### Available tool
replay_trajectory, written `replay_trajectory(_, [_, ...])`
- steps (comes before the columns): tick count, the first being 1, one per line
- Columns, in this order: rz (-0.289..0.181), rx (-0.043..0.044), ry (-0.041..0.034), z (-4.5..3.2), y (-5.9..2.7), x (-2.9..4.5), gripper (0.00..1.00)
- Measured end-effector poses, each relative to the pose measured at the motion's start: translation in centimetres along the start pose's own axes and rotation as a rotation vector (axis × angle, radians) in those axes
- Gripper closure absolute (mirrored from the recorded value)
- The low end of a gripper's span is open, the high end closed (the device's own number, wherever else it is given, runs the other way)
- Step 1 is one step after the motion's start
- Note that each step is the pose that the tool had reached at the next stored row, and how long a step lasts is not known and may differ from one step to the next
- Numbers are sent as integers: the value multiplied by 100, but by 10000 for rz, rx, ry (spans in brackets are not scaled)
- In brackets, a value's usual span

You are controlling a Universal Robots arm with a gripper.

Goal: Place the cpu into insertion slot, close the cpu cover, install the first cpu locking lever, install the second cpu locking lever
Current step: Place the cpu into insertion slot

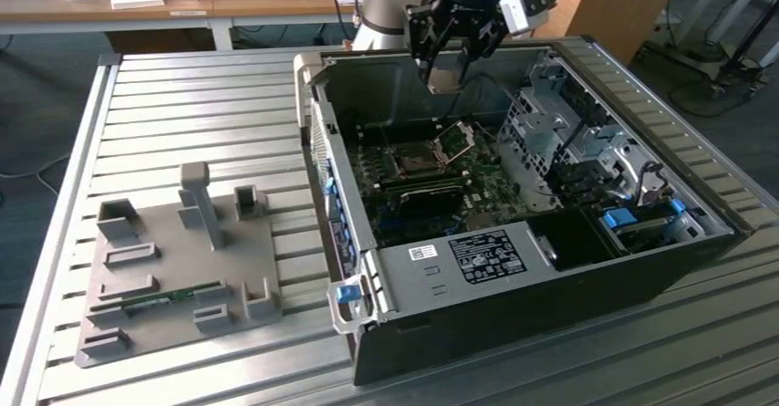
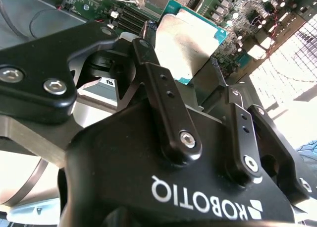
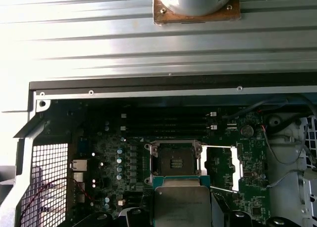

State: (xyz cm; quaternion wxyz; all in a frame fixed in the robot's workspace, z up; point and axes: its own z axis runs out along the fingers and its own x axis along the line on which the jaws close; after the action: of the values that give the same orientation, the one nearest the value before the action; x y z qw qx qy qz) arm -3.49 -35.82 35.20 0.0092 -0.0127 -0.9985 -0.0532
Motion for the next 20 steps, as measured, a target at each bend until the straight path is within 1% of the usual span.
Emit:
replay_trajectory(12, [0,0,0,24,-3,-1,46])
replay_trajectory(20, [0,0,0,54,-6,-1,46])
